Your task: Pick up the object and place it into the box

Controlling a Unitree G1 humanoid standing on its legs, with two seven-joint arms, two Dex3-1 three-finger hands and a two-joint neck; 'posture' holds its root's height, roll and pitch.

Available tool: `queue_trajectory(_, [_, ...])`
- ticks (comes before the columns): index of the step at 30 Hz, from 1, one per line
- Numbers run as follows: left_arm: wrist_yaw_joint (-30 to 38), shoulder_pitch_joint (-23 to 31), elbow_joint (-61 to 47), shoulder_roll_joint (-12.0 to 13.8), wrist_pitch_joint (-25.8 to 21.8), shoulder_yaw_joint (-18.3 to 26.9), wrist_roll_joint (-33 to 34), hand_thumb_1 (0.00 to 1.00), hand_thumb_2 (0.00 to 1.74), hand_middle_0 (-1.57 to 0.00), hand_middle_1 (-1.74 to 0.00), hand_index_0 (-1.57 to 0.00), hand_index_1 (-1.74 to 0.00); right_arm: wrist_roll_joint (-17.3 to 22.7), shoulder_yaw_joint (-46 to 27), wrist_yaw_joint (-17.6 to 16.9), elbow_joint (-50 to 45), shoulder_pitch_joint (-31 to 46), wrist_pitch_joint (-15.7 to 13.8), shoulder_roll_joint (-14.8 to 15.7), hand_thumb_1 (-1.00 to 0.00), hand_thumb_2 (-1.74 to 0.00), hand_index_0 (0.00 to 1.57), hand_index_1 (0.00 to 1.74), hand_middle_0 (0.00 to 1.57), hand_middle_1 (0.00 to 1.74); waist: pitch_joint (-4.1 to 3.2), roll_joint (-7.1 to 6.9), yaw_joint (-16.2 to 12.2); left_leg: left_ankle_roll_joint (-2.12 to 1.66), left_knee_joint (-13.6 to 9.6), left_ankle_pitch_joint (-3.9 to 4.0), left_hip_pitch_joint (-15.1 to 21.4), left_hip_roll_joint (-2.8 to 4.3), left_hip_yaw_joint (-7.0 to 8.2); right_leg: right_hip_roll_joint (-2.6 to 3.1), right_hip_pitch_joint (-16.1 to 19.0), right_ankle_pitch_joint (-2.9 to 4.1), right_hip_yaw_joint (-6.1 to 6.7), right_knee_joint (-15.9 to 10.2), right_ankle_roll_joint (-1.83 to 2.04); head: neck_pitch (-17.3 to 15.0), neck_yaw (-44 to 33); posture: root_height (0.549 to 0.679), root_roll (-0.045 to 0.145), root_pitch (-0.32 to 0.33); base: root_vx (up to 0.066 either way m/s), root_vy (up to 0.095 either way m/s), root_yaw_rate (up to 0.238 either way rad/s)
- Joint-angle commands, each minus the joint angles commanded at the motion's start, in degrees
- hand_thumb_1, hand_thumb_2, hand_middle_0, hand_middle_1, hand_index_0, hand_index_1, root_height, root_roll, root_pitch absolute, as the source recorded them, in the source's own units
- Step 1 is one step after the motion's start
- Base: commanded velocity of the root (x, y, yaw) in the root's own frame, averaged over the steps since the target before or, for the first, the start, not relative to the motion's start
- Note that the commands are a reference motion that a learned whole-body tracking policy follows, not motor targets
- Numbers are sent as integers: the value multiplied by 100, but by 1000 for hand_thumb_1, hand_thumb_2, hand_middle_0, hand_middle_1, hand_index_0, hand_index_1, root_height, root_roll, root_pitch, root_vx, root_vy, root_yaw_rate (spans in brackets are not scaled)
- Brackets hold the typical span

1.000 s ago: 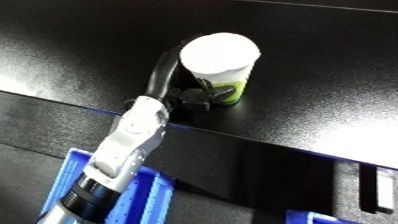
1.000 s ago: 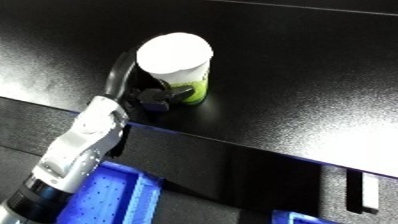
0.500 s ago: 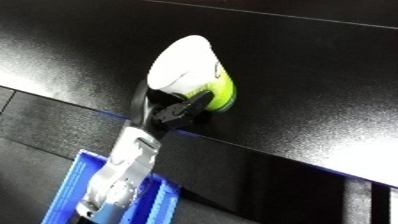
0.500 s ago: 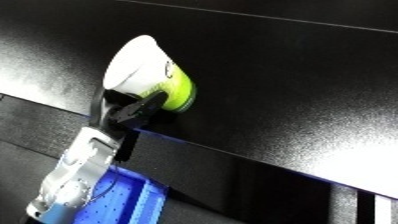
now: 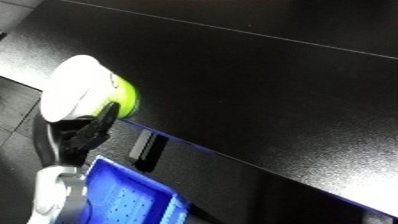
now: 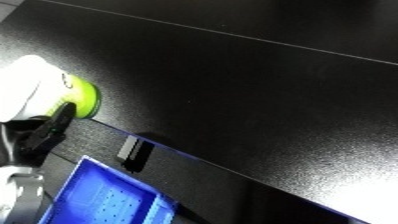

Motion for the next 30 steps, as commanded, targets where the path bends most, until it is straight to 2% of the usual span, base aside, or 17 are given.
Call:
queue_trajectory(4, [311, 478, 629, 135, -259, 326, 426, 950, 1653, -1492, -1653, -1492, -1653, -30, -24, -43, -10, 27, 15, -42, 0, 0, 0, 0, 0, 0, 0, 42, 63, -7, 3, 22, 3, -28, -13, -1, 44, -61, -17, 17, -35, -205, -418, 621, 54, -57, -9, 22, 69])
queue_trajectory(8, [653, 816, 1595, 521, -478, 339, 1480, 950, 1653, -1492, -1653, -1492, -1653, -19, 15, -99, -64, 10, 78, -107, 0, 0, 0, 0, 0, 0, 0, 60, 94, -14, 34, 45, -19, -16, 4, 4, 84, -114, -34, 35, -53, -484, -998, 620, 56, -60, -9, 12, 31])
queue_trajectory(10, [766, 906, 2117, 679, -500, 269, 1730, 950, 1653, -1492, -1653, -1492, -1653, -5, 47, -76, -36, -13, 84, -139, 0, 0, 0, 0, 0, 0, 0, 53, 101, -12, 67, 47, -42, 8, 23, 3, 115, -146, -47, 44, -60, -590, -1318, 619, 56, -62, -1, 4, -13])
queue_trajectory(14, [835, 979, 3116, 737, -490, 134, 1474, 950, 1653, -1492, -1653, -1492, -1653, -4, 112, 7, 63, -72, 103, -201, 0, 0, 0, 0, 0, 0, 0, 0, 92, 10, 121, 58, -92, 77, 49, 32, 184, -219, -58, 55, -79, -830, -2180, 618, 53, -66, 13, 8, -37])
queue_trajectory(23, [734, 856, 4066, 812, -48, 12, 1491, 950, 1653, -1492, -1653, -1492, -1653, -10, 229, 54, 193, -116, 109, -196, 0, 0, 0, 0, 0, 0, 0, -120, 49, 33, 79, 110, -132, 109, 36, 92, 240, -317, -77, 73, -108, -875, -3116, 617, 50, -67, 27, 0, 6])
queue_trajectory(26, [582, 751, 4498, 875, 86, -49, 1515, 800, 1392, -1256, -1392, -1256, -1392, -44, 284, 85, 221, -131, 93, -215, 0, 0, 0, 0, 0, 0, 0, -151, 7, 31, 54, 128, -150, 111, 45, 118, 239, -336, -63, 53, -119, -840, -3203, 617, 50, -65, 16, 18, -15])
queue_trajectory(27, [459, 670, 4757, 901, 142, -106, 1482, 700, 1218, -1099, -1218, -1099, -1218, -64, 316, 106, 240, -146, 84, -225, 0, 0, 0, 0, 0, 0, 0, -164, -16, 28, 41, 137, -165, 113, 52, 129, 232, -343, -54, 42, -122, -829, -3218, 617, 51, -63, 8, 18, -19])
queue_trajectory(28, [399, 634, 4862, 908, 166, -136, 1454, 650, 1131, -1020, -1131, -1020, -1131, -73, 328, 115, 250, -156, 81, -229, 0, 0, 0, 0, 0, 0, 0, -168, -24, 27, 35, 139, -170, 114, 54, 134, 230, -345, -50, 35, -122, -830, -3210, 617, 50, -62, 9, 17, -16])
queue_trajectory(29, [339, 601, 4964, 915, 188, -164, 1434, 600, 1044, -942, -1044, -942, -1044, -83, 337, 125, 259, -167, 80, -232, 0, 0, 0, 0, 0, 0, 0, -172, -32, 25, 24, 143, -171, 116, 57, 139, 229, -346, -47, 27, -121, -828, -3205, 617, 50, -61, 8, 19, -21])
queue_trajectory(30, [339, 601, 4964, 915, 188, -164, 1434, 600, 1044, -942, -1044, -942, -1044, -83, 337, 125, 259, -167, 80, -232, 0, 0, 0, 0, 0, 0, 0, -172, -32, 25, 24, 143, -171, 116, 57, 139, 229, -346, -47, 27, -121, -828, -3205, 617, 50, -61, 8, 19, -21])
